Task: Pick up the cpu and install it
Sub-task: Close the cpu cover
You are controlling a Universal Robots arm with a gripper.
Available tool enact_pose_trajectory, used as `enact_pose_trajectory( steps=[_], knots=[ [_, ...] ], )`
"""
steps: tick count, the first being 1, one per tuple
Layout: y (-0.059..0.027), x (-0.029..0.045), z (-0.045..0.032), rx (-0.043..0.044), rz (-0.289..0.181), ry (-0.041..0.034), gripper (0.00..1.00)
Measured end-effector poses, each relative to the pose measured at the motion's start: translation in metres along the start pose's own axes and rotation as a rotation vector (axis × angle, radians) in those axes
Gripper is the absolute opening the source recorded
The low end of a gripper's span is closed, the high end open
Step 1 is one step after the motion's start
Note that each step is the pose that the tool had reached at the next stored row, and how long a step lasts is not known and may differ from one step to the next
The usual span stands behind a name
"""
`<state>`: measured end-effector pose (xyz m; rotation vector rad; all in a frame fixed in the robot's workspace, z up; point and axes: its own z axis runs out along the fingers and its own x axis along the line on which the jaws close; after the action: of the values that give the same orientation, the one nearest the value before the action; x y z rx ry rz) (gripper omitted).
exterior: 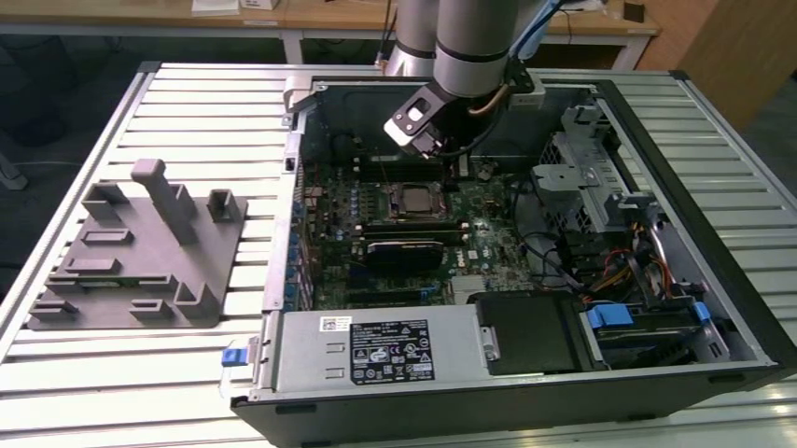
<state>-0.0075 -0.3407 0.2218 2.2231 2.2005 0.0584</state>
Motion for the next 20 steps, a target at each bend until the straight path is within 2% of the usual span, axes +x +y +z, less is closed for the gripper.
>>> enact_pose_trajectory(
  steps=[5,13,20],
  knots=[
    [-0.001,0.0,0.0,0.0009,0.0,-0.0001,0.11],
    [-0.0206,-0.0002,-0.0003,0.0008,0.002,-0.0001,0.11],
    [-0.0343,-0.0004,-0.0005,0.0007,0.004,-0.0001,0.11]
  ],
)
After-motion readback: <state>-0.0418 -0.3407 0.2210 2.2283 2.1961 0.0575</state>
